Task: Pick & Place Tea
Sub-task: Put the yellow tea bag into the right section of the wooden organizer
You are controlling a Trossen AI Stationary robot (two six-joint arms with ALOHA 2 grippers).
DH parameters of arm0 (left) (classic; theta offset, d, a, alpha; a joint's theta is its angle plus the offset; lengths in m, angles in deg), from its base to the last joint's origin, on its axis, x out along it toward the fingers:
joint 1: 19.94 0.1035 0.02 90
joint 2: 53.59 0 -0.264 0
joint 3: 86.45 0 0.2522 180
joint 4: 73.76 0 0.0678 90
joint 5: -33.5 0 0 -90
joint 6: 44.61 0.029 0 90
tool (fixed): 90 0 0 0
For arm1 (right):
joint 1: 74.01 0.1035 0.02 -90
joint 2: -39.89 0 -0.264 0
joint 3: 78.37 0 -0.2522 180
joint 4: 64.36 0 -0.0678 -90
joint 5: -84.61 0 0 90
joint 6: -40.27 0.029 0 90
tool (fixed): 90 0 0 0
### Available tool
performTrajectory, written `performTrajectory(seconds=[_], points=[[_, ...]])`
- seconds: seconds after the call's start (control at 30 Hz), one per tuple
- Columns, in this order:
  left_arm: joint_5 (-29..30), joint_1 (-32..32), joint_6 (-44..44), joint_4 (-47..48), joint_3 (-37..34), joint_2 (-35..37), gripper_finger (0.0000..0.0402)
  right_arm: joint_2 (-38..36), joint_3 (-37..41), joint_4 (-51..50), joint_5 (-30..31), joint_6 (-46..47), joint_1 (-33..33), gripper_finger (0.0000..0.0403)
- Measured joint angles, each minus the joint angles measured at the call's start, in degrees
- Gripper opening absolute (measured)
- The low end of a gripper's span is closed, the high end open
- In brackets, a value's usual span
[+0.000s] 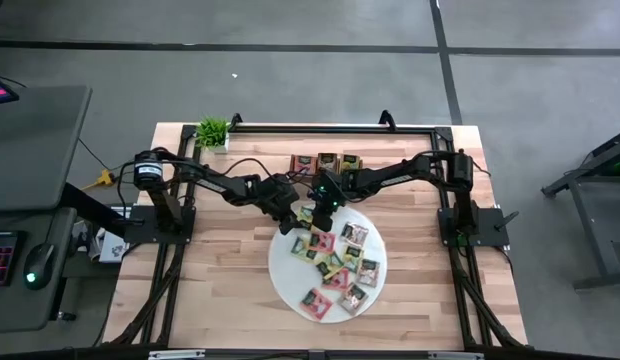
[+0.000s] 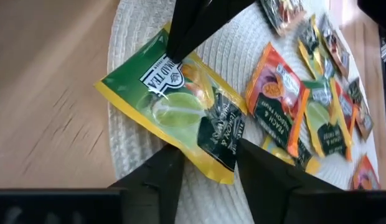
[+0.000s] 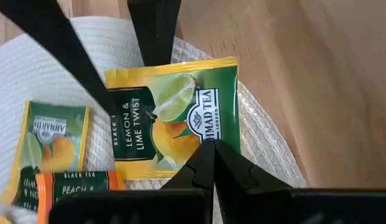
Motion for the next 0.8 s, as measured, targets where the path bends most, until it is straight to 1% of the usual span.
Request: performTrajectory(seconds=[0.1,0.2,0.27,0.37,0.47,0.53,0.63,0.8], points=[[0.66,0.0,-0.08,0.27,-0.04,-0.06,0.0095,0.02,0.0,0.18,-0.01,0.11,0.0,0.0],[1.21,0.0,-0.08,0.53,-0.07,-0.11,0.0031,0.04,0.0,0.22,-0.03,0.11,-0.02,0.0],[1.22,0.0,0.01,0.52,-0.07,-0.14,0.001,0.04,0.0,0.25,-0.03,0.03,-0.02,0.0],[0.85,0.0,0.94,0.47,-0.09,-0.14,0.0013,0.07,0.0,0.29,-0.08,0.0,-0.02,0.0],[0.74,0.0,2.55,0.44,-0.11,-0.14,0.0003,-0.15,0.0,0.29,-0.35,-0.02,-0.02,0.0],[0.44,0.22,3.77,0.16,-0.11,-0.13,0.0003,-0.79,0.02,-0.02,-0.47,-0.02,-0.02,0.0],[-2.36,1.03,5.88,-0.16,-0.22,0.54,0.0001,-1.96,0.13,-0.79,-0.37,-0.53,-0.02,0.0],[-4.36,2.91,8.67,-0.59,-0.17,0.93,0.0001,-3.78,0.07,-1.84,-0.69,-0.92,-0.17,0.0]])
